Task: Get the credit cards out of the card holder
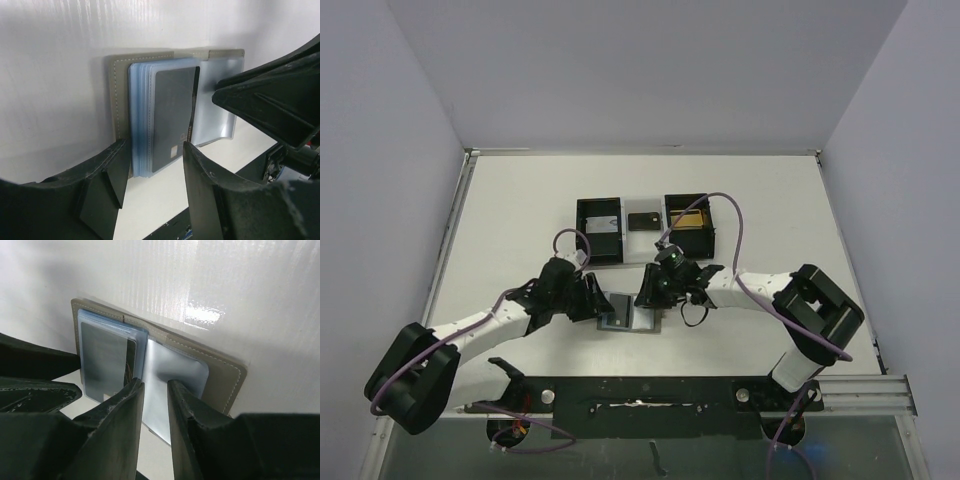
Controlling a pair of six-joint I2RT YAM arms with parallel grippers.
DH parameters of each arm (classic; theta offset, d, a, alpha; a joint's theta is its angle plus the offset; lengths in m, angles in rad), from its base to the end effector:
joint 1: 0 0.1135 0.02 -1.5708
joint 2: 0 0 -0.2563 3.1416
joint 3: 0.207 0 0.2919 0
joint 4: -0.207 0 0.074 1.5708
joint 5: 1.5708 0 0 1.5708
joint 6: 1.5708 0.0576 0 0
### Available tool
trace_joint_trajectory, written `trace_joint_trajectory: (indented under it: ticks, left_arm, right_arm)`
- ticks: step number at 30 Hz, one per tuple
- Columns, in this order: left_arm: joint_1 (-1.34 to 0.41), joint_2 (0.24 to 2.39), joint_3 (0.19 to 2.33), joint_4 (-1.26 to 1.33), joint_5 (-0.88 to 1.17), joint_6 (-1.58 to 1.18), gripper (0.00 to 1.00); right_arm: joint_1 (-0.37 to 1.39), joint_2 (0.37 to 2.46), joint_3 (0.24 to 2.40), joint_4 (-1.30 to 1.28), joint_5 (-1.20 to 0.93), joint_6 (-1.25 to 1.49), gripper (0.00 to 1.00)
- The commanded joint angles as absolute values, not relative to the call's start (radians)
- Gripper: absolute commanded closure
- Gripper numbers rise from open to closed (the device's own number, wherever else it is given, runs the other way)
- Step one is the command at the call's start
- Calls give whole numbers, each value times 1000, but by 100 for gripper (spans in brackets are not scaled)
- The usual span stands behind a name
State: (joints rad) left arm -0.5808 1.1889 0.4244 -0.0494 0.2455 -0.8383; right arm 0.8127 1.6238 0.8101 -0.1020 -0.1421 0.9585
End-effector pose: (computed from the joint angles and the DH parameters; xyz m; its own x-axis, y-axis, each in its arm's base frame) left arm 0.2108 -0.1551 0.1025 -0.9059 -0.2681 -0.3278 -0.0026 0.7776 -0.6287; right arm 0.2369 0.2621 0.0991 -0.9501 0.1748 -0.2583 -0.0011 0.8264 0.5631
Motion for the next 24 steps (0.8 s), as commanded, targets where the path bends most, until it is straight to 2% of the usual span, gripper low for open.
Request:
trace_joint_trajectory:
  ticks: [1, 12, 24]
  left_arm:
    - [-577, 1198, 436, -7, 296, -800, 56]
    - [-576, 1240, 432, 11, 325, -796, 69]
    - [-581, 1275, 416, 27, 334, -802, 75]
  right_arm:
    - [834, 1578, 753, 96, -162, 962, 72]
    - [811, 1666, 809, 40, -224, 993, 72]
    - [808, 1689, 819, 65, -273, 989, 75]
